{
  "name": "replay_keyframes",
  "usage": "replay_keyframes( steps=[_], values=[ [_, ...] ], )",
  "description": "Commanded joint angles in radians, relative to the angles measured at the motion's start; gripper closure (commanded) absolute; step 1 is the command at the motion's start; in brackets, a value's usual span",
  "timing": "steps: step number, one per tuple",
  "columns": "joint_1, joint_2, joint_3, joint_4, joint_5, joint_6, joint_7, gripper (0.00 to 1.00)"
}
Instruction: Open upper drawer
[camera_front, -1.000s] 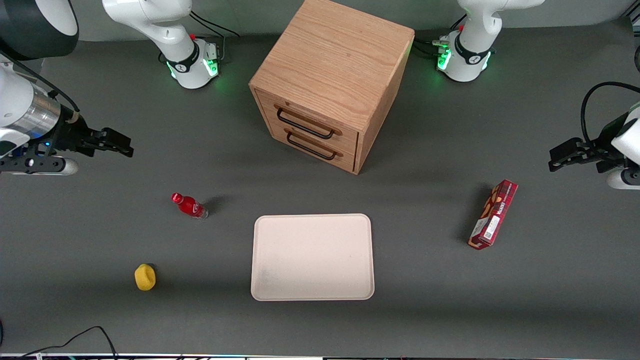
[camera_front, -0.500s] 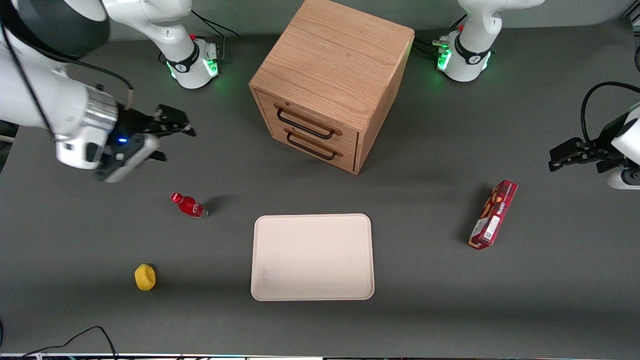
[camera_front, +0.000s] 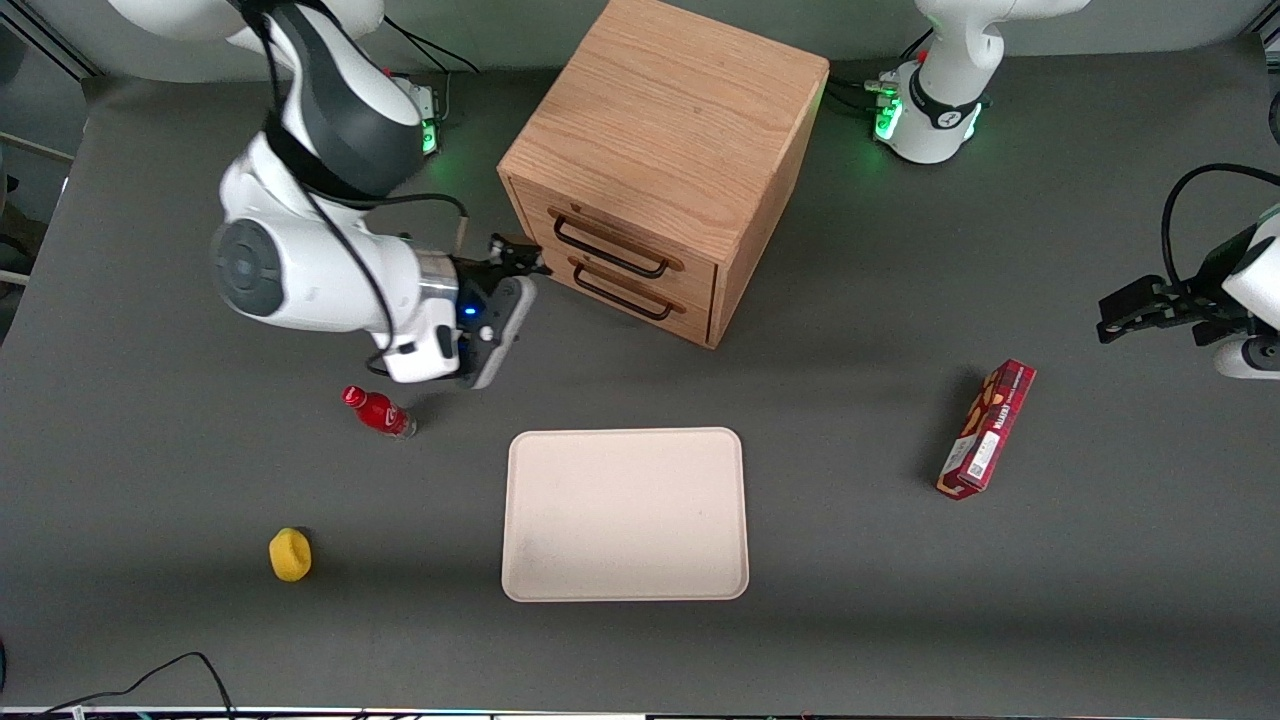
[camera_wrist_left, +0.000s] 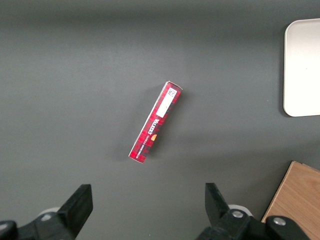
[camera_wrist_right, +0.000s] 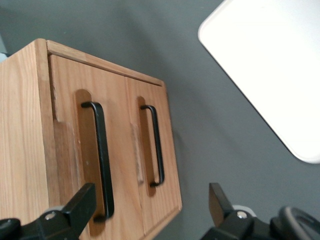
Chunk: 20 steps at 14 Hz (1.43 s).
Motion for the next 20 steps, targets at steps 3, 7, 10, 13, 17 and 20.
replay_keyframes(
  steps=[3, 7, 10, 13, 17, 20],
  values=[
    [0.011, 0.098, 0.063, -0.013, 0.007, 0.079, -0.02, 0.0],
    [0.036, 0.102, 0.069, -0.06, 0.006, 0.102, -0.017, 0.0],
    [0.036, 0.102, 0.083, -0.077, 0.007, 0.104, -0.017, 0.0],
    [0.034, 0.1, 0.098, -0.105, 0.009, 0.104, -0.017, 0.0],
    [0.034, 0.109, 0.103, -0.129, 0.007, 0.136, -0.017, 0.0],
    [0.028, 0.132, 0.097, -0.113, 0.003, 0.142, -0.019, 0.0]
  ],
)
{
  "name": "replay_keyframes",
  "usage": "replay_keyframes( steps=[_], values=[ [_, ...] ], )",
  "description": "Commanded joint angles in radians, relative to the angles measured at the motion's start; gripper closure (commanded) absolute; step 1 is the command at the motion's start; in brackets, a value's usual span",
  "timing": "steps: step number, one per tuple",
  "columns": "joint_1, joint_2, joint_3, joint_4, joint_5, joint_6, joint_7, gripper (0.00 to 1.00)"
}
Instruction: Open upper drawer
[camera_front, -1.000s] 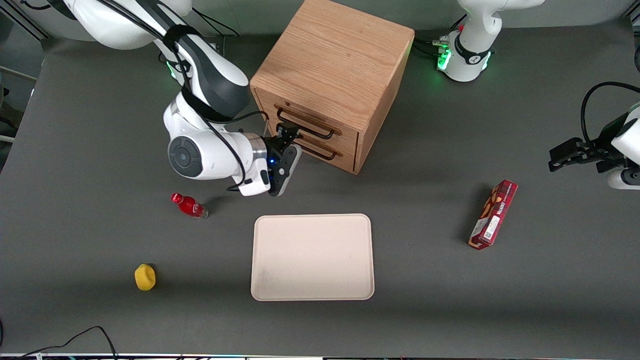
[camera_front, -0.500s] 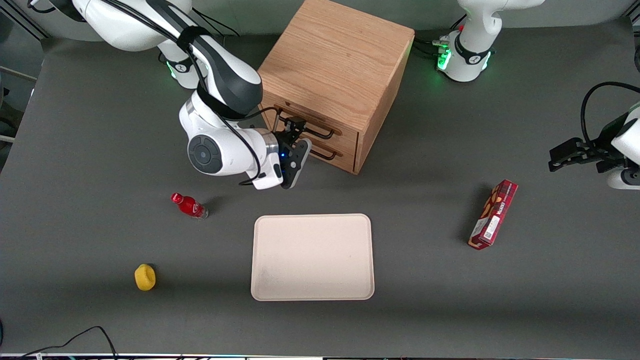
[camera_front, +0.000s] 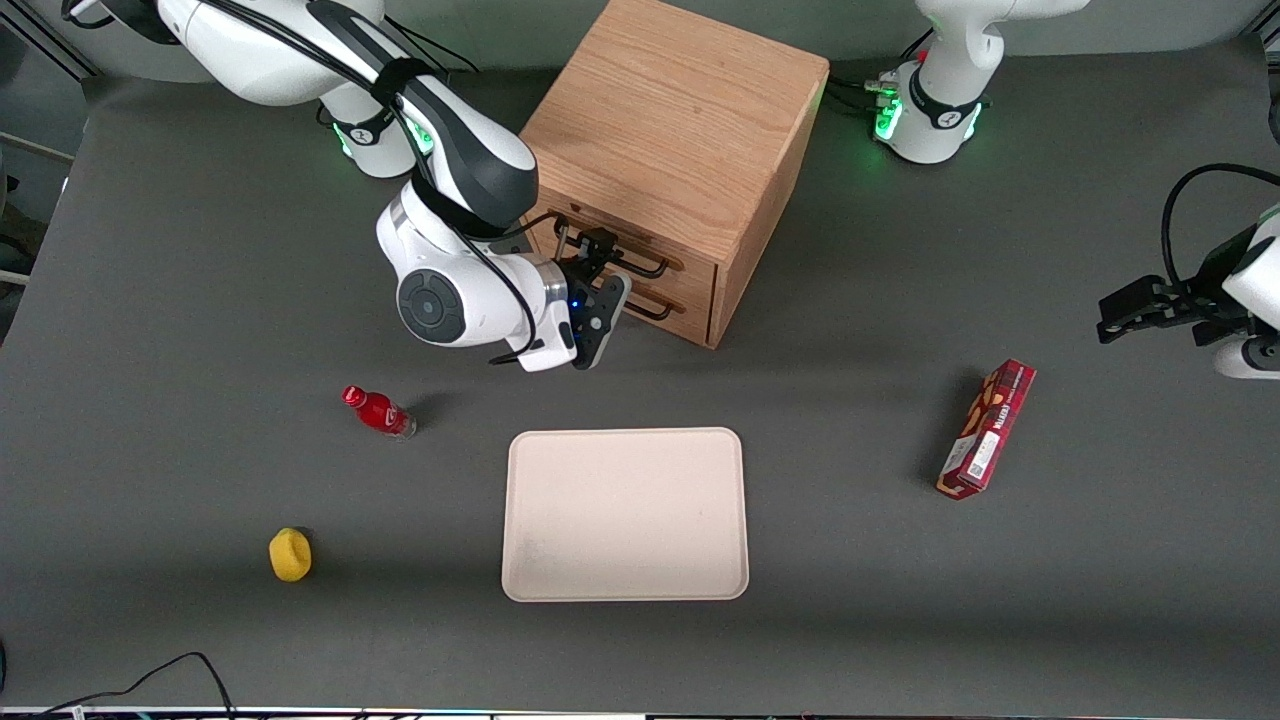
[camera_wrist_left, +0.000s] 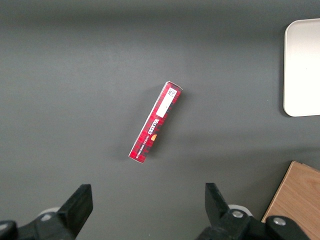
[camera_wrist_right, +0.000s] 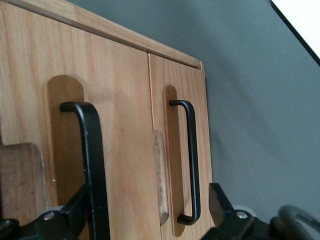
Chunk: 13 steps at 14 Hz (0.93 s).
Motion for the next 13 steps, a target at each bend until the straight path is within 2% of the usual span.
replay_keyframes(
  steps=[1, 5, 9, 13],
  values=[
    [-0.01, 0.043, -0.01, 0.04, 0.001, 0.018, -0.016, 0.0],
    [-0.019, 0.155, -0.011, 0.196, -0.127, 0.011, -0.013, 0.0],
    [-0.022, 0.186, -0.045, 0.253, -0.129, 0.001, -0.015, 0.0],
    [-0.024, 0.241, -0.074, 0.359, -0.129, -0.084, -0.016, 0.0]
  ],
)
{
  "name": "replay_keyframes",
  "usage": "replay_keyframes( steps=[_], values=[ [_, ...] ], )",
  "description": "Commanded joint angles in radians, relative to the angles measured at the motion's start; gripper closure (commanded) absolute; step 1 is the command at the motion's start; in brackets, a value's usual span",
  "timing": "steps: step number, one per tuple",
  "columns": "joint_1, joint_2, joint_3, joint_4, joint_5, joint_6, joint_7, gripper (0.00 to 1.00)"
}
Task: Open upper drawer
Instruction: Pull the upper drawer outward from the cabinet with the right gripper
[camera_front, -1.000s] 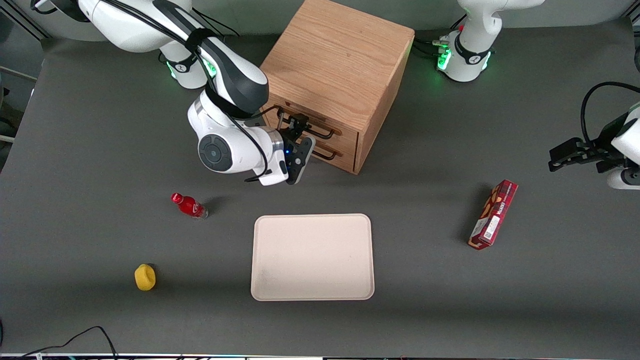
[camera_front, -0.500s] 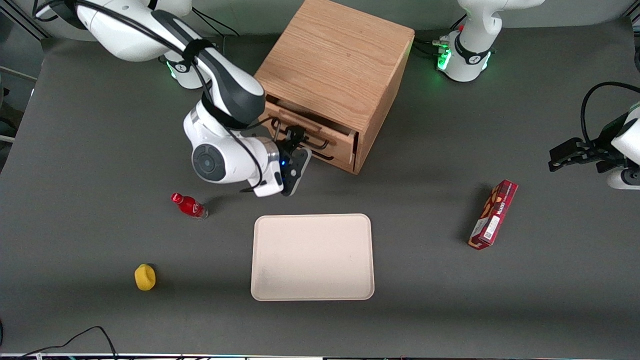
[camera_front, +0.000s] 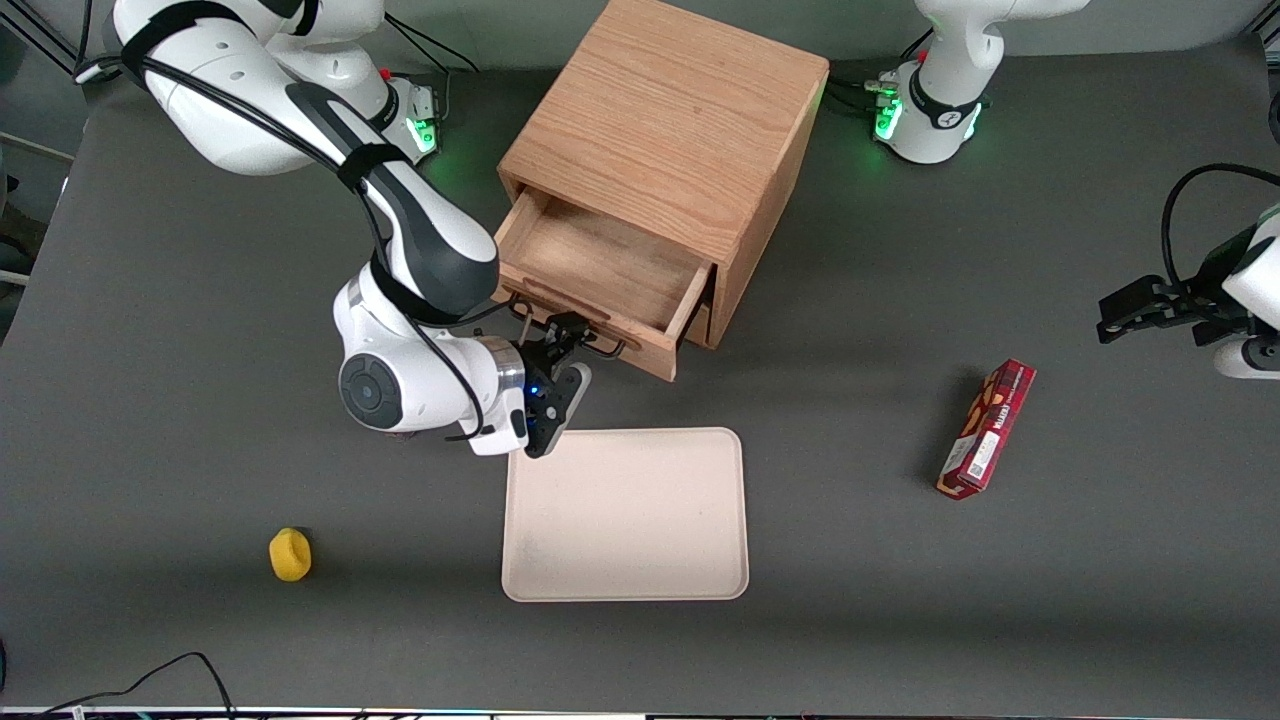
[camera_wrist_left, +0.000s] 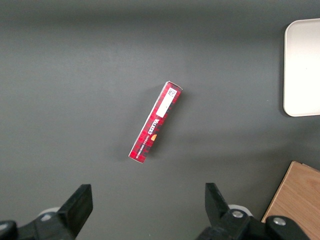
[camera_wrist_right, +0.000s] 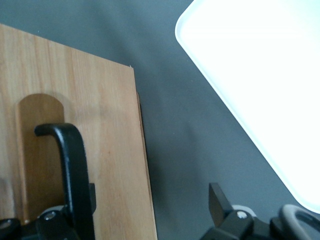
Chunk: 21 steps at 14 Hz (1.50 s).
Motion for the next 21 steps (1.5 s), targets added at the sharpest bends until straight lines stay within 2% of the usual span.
replay_keyframes(
  steps=[1, 11, 15, 21],
  values=[
    [0.016, 0.074, -0.034, 0.14, -0.014, -0.079, -0.017, 0.0],
    [0.022, 0.14, -0.103, 0.266, -0.022, -0.093, -0.027, 0.0],
    [0.024, 0.182, -0.148, 0.36, -0.025, -0.12, -0.086, 0.0],
    [0.024, 0.189, -0.199, 0.401, -0.025, -0.142, -0.147, 0.0]
  ],
)
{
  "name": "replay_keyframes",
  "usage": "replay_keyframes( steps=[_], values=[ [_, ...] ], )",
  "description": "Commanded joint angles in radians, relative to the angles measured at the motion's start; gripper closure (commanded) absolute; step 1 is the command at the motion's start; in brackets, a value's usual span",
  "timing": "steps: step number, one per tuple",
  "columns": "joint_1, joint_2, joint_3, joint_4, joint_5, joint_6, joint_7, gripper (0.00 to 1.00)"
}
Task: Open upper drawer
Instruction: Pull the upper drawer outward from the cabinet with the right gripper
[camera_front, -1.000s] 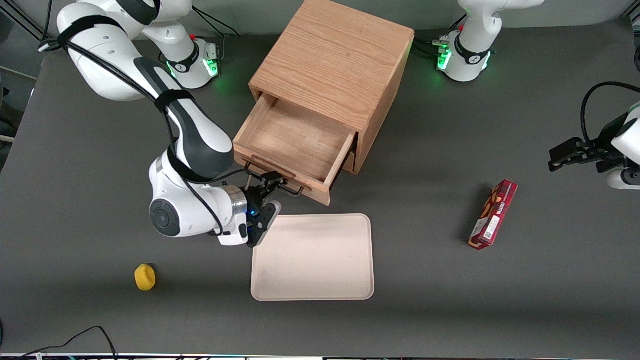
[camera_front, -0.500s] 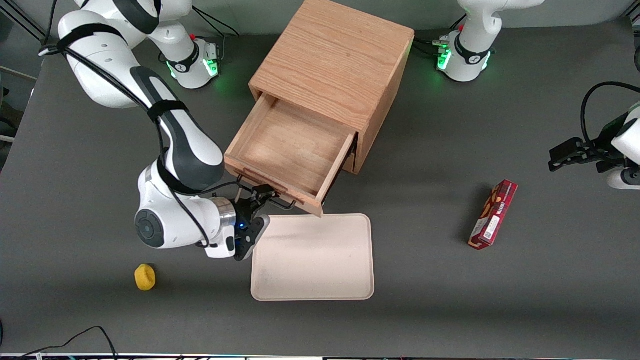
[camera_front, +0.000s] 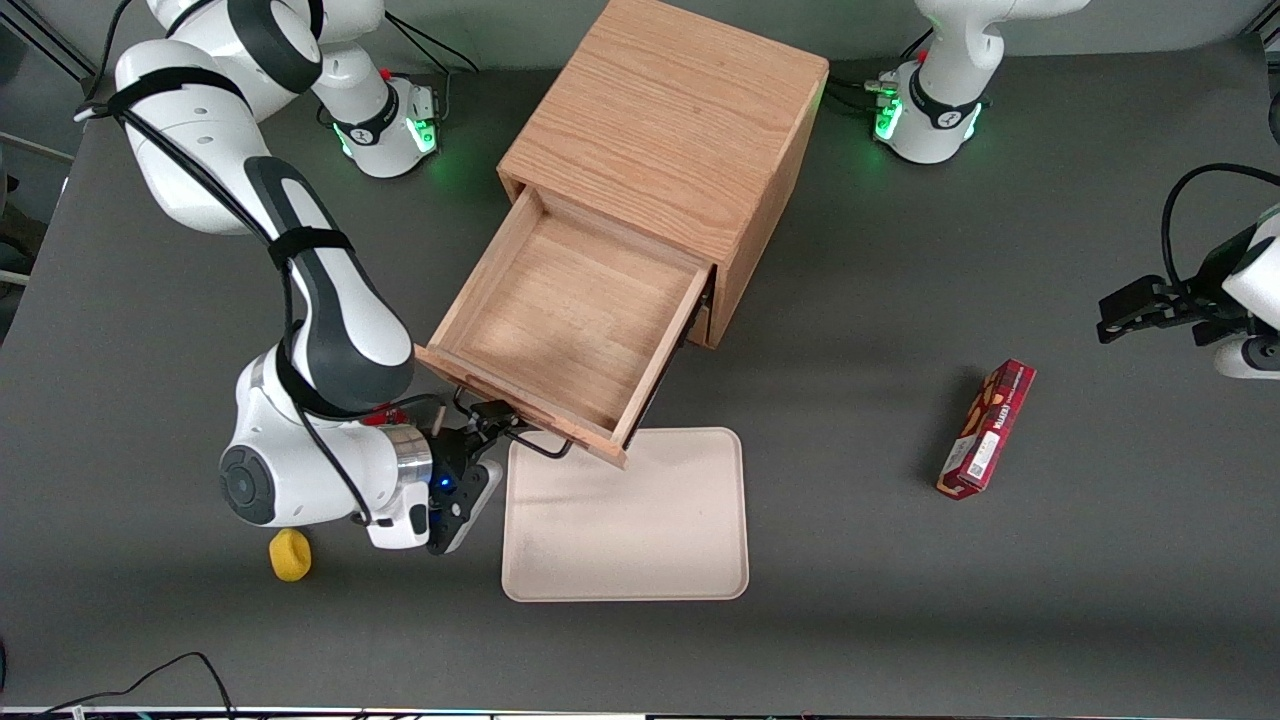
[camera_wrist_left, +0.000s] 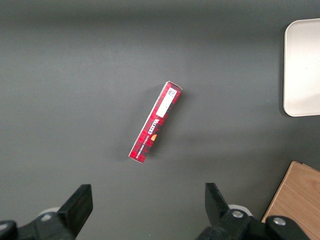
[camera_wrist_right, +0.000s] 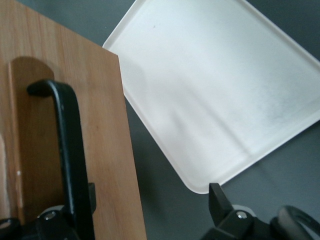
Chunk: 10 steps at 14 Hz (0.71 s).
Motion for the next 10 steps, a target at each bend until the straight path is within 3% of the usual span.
replay_keyframes(
  steps=[1, 8, 10],
  values=[
    [0.014, 0.023, -0.015, 0.063, -0.013, -0.029, -0.031, 0.0],
    [0.013, -0.096, -0.004, 0.064, 0.005, -0.029, 0.004, 0.0],
    [0.002, -0.171, -0.002, 0.057, 0.026, -0.039, 0.199, 0.0]
  ],
)
